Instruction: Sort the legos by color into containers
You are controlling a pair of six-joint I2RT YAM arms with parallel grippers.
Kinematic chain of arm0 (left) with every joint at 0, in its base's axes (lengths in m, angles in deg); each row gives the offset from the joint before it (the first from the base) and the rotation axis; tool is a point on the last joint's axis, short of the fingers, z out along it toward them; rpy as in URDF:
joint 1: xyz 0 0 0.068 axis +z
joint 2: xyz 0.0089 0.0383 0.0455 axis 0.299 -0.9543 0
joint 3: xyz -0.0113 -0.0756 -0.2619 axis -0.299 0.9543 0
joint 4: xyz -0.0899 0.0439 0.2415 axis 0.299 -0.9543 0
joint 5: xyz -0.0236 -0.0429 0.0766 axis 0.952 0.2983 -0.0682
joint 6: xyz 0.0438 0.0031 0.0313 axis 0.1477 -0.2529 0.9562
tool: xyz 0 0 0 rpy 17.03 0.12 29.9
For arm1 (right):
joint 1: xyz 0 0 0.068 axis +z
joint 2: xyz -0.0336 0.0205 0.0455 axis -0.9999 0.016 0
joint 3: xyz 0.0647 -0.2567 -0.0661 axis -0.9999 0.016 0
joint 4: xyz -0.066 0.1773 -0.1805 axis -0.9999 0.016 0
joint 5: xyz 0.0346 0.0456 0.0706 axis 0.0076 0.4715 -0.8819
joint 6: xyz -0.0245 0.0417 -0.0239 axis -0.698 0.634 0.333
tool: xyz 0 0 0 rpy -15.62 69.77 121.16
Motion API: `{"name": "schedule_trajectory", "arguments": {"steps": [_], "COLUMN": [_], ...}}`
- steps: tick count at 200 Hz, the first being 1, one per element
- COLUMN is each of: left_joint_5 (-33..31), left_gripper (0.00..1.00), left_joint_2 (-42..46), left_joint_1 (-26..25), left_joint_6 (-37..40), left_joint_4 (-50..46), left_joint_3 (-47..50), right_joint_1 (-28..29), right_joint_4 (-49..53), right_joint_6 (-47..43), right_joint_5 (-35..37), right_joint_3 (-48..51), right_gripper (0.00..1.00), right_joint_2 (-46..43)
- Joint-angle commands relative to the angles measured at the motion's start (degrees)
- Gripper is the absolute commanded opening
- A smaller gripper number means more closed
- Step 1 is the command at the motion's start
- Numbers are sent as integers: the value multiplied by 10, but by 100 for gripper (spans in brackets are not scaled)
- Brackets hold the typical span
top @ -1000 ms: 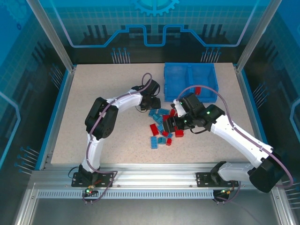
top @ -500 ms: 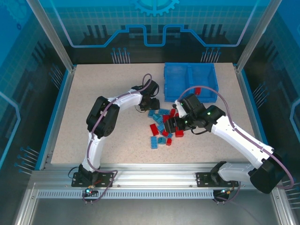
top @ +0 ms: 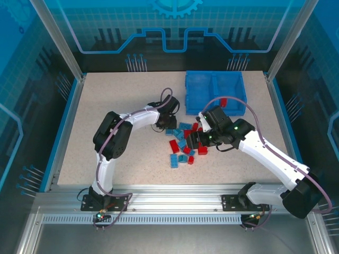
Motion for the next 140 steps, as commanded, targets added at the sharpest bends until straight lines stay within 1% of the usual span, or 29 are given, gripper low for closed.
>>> {"name": "schedule_trajectory", "arguments": {"steps": [1,29,57,78,93,117,140], "left_joint_5": [6,-27,-71,-106,-138,-187,-180], "left_gripper": [26,26,28,27,28,27,28], "left_joint_2": [78,143,129,81,34,-71,-169], "left_joint_1": [-17,-54,-88,-96,-99,-96,-90], "left_joint_6": [-26,-25,-5,22,62,102,106], "left_joint_4": [-41,-38,-22,24,74,123,110], "left_joint_3": [7,-35,-112,-172,-215,-308,-419], "right_joint_1": [8,5,-1,-7,-8,-10,-10], "right_joint_4": [1,-14,-24,-32,-33,-17,3], "right_joint_6": [20,31,56,70,74,77,80], "right_joint_5": [40,83,139,160,165,172,179], "right_joint_3": [-17,-10,10,32,45,51,53], "right_gripper": [86,89,93,94,94,94,94], "right_joint_2": [-26,-61,-108,-147,-169,-192,-209]}}
